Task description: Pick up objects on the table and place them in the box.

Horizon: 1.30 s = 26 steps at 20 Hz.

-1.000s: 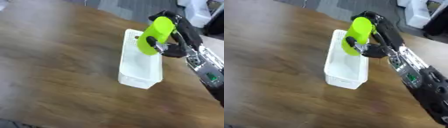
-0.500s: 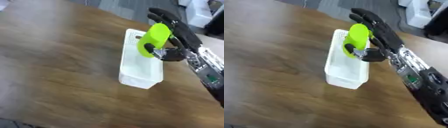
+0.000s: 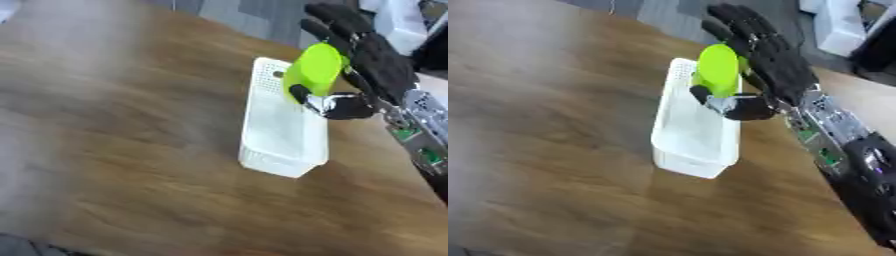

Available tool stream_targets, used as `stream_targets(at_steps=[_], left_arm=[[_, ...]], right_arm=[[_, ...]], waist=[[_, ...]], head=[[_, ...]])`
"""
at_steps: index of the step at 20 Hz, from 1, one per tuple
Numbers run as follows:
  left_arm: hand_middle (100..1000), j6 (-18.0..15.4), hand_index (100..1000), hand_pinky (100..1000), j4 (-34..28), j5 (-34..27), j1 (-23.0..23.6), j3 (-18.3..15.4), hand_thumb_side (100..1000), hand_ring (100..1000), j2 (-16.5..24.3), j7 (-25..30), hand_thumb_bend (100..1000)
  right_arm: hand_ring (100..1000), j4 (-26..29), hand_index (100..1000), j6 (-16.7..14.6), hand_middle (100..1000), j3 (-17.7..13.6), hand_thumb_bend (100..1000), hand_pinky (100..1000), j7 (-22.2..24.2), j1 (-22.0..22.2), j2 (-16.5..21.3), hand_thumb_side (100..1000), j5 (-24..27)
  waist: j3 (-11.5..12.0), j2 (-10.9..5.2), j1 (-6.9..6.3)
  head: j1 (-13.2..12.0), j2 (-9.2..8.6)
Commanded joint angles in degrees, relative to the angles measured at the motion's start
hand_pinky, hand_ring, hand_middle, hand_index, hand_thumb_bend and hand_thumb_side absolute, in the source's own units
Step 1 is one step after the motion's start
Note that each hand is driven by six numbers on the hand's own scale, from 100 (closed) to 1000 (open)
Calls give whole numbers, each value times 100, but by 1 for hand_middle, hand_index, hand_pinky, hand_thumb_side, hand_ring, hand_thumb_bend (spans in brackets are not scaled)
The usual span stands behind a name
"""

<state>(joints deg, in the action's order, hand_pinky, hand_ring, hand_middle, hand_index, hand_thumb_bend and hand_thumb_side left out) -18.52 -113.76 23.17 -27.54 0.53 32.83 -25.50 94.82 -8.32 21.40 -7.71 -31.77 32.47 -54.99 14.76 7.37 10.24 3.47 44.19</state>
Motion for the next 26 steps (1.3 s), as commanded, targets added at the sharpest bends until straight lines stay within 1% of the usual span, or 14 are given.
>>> stream_targets(at_steps=[1,4,6,7,8,9,11,12,17,21,22,23,24,26], left_arm=[[700,4,707,483,-84,7,-116,-12,1000,522,41,5,607],[700,2,707,483,-84,8,-118,-11,1000,522,41,7,607],[700,0,707,483,-84,6,-119,-10,1000,522,41,7,607],[700,-2,707,483,-84,5,-118,-9,1000,522,42,8,607],[700,-3,707,483,-84,5,-117,-9,1000,522,41,9,607],[700,-3,707,483,-84,5,-117,-8,1000,523,41,11,607],[700,-6,707,484,-84,6,-117,-9,1000,522,42,11,607],[700,-7,707,483,-84,6,-116,-9,1000,522,42,12,607],[700,-7,707,483,-84,9,-115,-7,1000,522,41,17,607],[700,-9,707,484,-84,7,-121,-8,1000,522,39,18,607],[700,-10,707,484,-84,6,-122,-8,1000,522,40,18,607],[700,-11,707,484,-84,6,-121,-7,1000,522,40,20,607],[700,-11,707,484,-84,6,-118,-7,1000,522,40,22,607],[700,-7,707,484,-84,5,-103,-8,1000,522,38,24,607]], right_arm=[[1000,203,1000,100,1000,-23,100,1000,98,-42,122,1000,147],[1000,257,1000,47,1000,-6,100,1000,-16,-39,138,1000,239],[1000,284,1000,-98,1000,7,100,1000,-108,-37,151,1000,248],[1000,281,1000,-178,1000,9,147,1000,-121,-36,163,1000,214],[1000,275,1000,-274,1000,11,427,1000,-90,-37,177,1000,123],[1000,266,1000,-370,1000,7,550,1000,-39,-35,186,1000,21],[1000,253,1000,-528,1000,-17,630,1000,15,-26,188,1000,-122],[1000,249,1000,-589,1000,-27,646,1000,31,-23,192,1000,-182],[1000,254,1000,-755,1000,-61,659,1000,71,-28,219,1000,-484],[1000,220,1000,-800,1000,-72,645,1000,9,-10,230,1000,-625],[1000,203,1000,-804,1000,-72,610,1000,-15,-4,227,1000,-637],[1000,182,1000,-801,1000,-75,598,1000,-55,7,220,1000,-624],[1000,168,1000,-789,1000,-79,531,1000,-107,20,208,1000,-588],[1000,193,1000,-747,1000,-90,493,1000,-243,50,196,1000,-443]], waist=[[0,-51,-58],[2,-51,-56],[3,-50,-57],[2,-50,-57],[2,-50,-58],[1,-50,-58],[-1,-49,-58],[-1,-48,-57],[-2,-42,-58],[1,-42,-57],[0,-42,-57],[0,-44,-57],[-1,-47,-57],[-10,-62,-61]], head=[[-51,-8],[-64,-8],[-73,-8],[-76,-8],[-76,-8],[-74,-8],[-78,-8],[-83,-8],[-91,-8],[-94,-8],[-96,-8],[-101,-8],[-104,-8],[-96,-8]])
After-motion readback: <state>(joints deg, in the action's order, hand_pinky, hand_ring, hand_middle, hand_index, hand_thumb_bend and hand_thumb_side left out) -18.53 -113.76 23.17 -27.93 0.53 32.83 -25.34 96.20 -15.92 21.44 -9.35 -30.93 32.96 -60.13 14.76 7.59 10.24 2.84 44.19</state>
